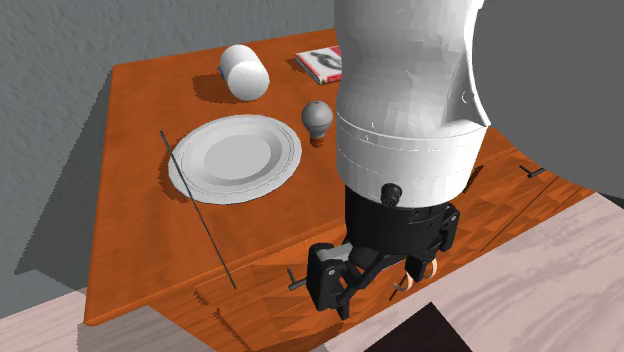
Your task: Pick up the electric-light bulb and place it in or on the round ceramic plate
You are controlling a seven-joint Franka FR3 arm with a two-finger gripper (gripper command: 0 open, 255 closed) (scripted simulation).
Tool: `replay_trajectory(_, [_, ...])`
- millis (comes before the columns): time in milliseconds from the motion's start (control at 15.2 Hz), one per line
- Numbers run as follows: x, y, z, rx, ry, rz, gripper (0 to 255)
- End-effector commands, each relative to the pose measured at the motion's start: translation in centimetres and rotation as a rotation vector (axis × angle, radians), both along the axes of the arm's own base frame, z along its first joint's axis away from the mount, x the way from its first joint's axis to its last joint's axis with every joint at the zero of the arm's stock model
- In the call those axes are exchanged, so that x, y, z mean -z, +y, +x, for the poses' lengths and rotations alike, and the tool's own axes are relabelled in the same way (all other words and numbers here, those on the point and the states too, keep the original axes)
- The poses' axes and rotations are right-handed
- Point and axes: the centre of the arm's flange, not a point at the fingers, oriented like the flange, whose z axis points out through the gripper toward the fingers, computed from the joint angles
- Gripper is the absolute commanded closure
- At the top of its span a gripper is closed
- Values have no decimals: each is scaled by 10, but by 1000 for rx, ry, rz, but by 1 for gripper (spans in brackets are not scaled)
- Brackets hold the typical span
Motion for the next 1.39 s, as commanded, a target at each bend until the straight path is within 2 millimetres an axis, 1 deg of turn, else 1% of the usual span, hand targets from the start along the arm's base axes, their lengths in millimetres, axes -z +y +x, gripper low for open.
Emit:
replay_trajectory(0, [0, 0, 0, 0, 0, 0, 0])
replay_trajectory(330, [-3, -20, 51, -23, -72, -18, 0])
replay_trajectory(660, [-11, -39, 102, -46, -144, -37, 0])
replay_trajectory(1320, [-37, -72, 202, -92, -288, -74, 0])
